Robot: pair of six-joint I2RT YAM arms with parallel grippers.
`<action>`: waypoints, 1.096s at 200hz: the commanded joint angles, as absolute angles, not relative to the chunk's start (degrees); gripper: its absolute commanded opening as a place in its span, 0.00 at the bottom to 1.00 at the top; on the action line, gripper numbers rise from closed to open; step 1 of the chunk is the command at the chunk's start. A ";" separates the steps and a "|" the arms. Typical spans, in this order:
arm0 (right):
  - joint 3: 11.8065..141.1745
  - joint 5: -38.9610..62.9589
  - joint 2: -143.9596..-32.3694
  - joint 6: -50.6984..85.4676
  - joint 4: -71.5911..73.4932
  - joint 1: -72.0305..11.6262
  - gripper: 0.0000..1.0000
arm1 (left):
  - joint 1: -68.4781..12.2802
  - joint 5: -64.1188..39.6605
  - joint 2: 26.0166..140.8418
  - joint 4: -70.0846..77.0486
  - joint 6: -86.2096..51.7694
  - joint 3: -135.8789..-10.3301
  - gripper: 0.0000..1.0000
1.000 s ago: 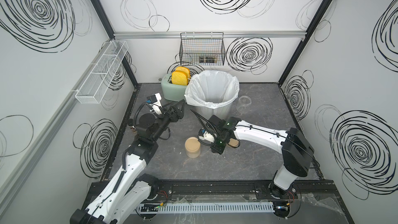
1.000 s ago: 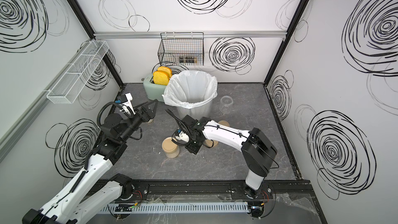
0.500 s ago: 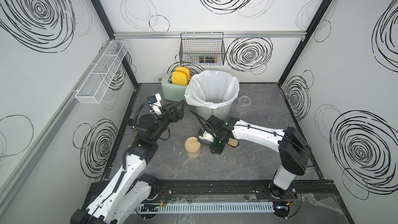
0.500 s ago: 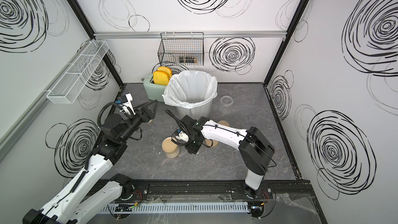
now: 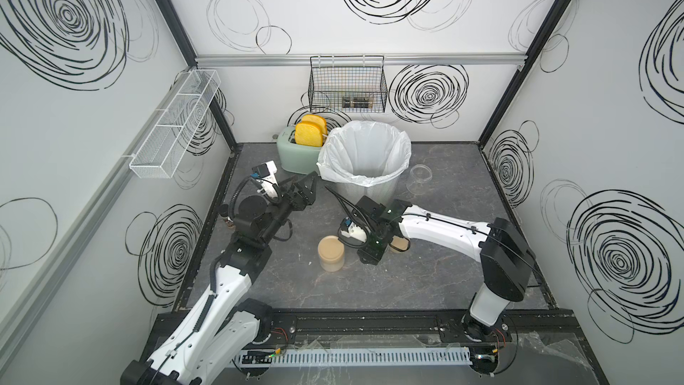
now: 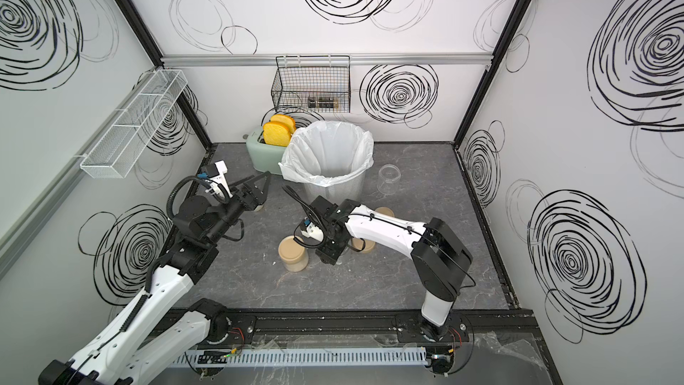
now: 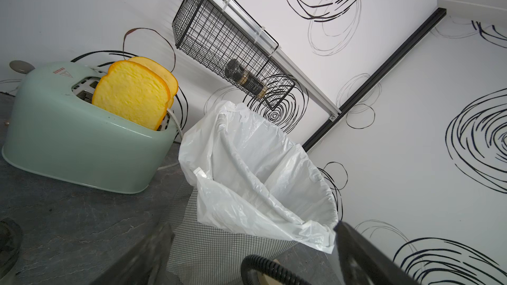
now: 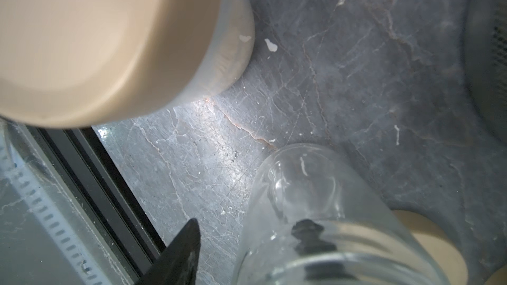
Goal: Empty moldy rice from jars
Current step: Place the jar at the center of the board.
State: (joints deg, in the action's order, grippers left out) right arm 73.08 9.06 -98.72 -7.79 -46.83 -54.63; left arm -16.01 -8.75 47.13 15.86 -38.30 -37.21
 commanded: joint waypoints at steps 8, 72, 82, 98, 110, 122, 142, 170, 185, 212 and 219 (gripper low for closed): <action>75.15 8.00 -95.30 -8.22 -49.69 -54.92 0.61 | -15.48 -8.16 46.05 17.25 -37.75 -37.00 0.96; 78.25 7.69 -89.50 -7.29 -53.58 -55.00 0.63 | -15.25 -7.46 45.51 16.46 -37.71 -36.65 0.96; 78.73 7.94 -88.31 -7.29 -53.47 -55.11 0.63 | -15.16 -7.20 45.48 16.15 -37.70 -36.65 0.96; 78.68 8.99 -86.46 -7.75 -51.46 -55.29 0.64 | -14.85 -6.79 45.18 15.58 -37.77 -36.48 0.96; 77.94 10.54 -85.43 -9.98 -49.10 -55.29 0.65 | -14.54 -6.26 44.76 15.14 -38.09 -36.27 0.96; 77.18 11.58 -85.02 -10.09 -46.34 -55.39 0.66 | -14.09 -6.32 44.24 14.76 -38.30 -35.88 0.96; 77.55 12.93 -85.79 -10.05 -43.20 -55.89 0.66 | -13.19 -6.56 43.21 14.00 -38.41 -35.43 0.96; 79.00 13.19 -88.70 -10.06 -40.09 -57.36 0.72 | -11.64 -7.15 42.04 12.96 -38.49 -34.68 0.96; 79.62 13.06 -90.25 -10.02 -38.34 -58.24 0.74 | -10.64 -7.66 41.67 12.78 -38.66 -34.50 0.96; 79.71 13.01 -92.50 -9.89 -34.89 -58.94 0.78 | -8.11 -8.01 41.09 11.76 -39.00 -34.45 0.96; 79.84 12.96 -93.22 -9.84 -34.35 -58.97 0.79 | -7.38 -8.51 40.97 11.61 -39.18 -34.48 0.96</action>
State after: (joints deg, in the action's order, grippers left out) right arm 78.02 12.36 -91.55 -9.13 -38.68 -58.39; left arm -9.72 -7.64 41.95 11.20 -38.41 -34.87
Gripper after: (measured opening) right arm 0.776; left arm 0.962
